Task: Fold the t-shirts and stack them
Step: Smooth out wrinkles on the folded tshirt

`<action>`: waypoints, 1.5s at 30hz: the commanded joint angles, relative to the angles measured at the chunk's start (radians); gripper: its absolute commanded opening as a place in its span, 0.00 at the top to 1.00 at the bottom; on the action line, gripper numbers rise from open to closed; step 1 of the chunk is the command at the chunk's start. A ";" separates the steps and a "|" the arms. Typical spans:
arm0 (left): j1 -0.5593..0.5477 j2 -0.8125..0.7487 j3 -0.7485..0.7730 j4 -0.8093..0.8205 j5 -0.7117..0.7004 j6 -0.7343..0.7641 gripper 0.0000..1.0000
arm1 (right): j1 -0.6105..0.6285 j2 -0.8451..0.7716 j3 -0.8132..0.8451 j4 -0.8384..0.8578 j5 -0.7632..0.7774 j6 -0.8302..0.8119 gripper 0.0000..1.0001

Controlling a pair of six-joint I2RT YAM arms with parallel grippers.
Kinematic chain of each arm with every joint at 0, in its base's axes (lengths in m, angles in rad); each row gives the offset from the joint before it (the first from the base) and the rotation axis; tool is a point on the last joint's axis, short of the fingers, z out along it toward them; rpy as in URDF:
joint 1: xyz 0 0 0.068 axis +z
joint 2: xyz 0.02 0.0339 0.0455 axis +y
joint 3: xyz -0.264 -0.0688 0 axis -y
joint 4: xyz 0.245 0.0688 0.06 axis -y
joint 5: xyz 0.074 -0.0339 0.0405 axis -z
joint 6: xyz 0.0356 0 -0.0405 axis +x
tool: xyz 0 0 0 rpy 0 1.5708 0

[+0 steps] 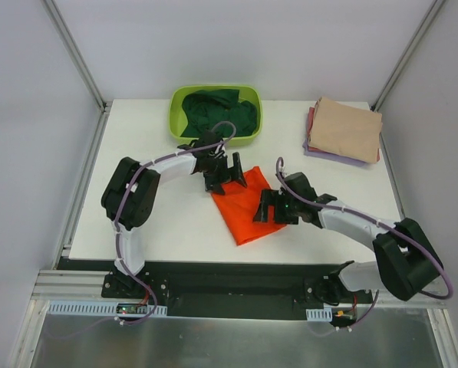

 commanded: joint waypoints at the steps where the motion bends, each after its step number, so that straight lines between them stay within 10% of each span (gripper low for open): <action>1: -0.010 -0.122 -0.145 0.043 -0.051 -0.077 0.01 | -0.060 0.089 0.116 -0.001 0.056 -0.093 0.04; 8: -0.122 -0.360 -0.391 0.066 -0.147 -0.240 0.01 | -0.114 0.173 0.299 -0.088 0.160 -0.213 0.04; 17: -0.207 -0.564 -0.373 0.066 -0.297 -0.160 0.01 | -0.118 -0.162 0.255 -0.251 0.453 -0.101 0.04; 27: -0.118 -0.262 -0.081 0.075 -0.097 -0.028 0.01 | -0.091 -0.293 -0.024 0.203 -0.358 0.163 0.04; 45: -0.013 -0.070 -0.149 0.121 -0.100 -0.051 0.01 | -0.069 -0.006 -0.244 0.326 -0.311 0.161 0.04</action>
